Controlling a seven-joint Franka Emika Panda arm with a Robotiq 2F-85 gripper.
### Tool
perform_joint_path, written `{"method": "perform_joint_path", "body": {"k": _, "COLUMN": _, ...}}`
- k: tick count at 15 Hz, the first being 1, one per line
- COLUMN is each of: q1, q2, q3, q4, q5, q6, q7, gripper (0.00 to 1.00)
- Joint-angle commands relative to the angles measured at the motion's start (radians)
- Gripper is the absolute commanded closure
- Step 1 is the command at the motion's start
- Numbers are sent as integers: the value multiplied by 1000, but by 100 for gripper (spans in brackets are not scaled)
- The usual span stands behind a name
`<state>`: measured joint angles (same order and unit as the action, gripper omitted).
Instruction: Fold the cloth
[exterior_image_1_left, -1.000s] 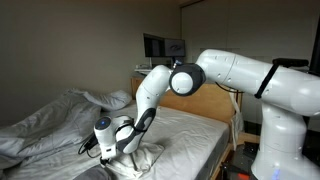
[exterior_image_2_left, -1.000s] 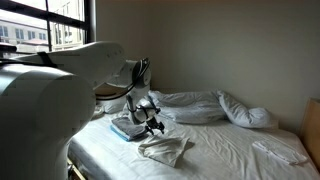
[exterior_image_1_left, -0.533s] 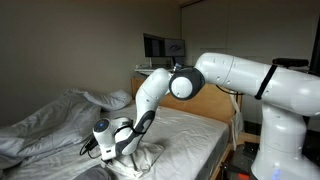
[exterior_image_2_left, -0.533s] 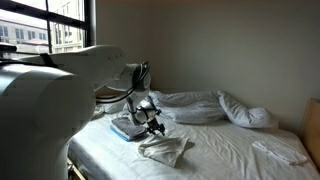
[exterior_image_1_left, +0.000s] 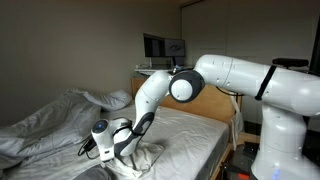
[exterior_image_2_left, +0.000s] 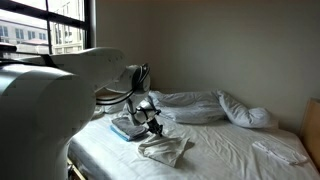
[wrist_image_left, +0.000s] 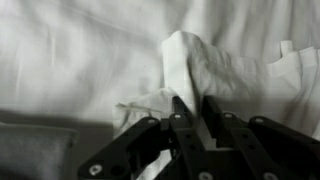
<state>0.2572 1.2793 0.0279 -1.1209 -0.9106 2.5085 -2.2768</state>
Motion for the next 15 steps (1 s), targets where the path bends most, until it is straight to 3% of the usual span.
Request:
{"method": "perform_joint_path", "body": {"k": 1, "q1": 12, "q2": -1, "q3": -5, "q4": 15, "q5": 3, "q6": -7, "q7": -19, "gripper": 99}}
{"method": "perform_joint_path", "body": {"k": 15, "q1": 57, "q2": -21, "q3": -1, "q4": 6, "q5": -18, "q6": 29, "q7": -9, "gripper": 99}}
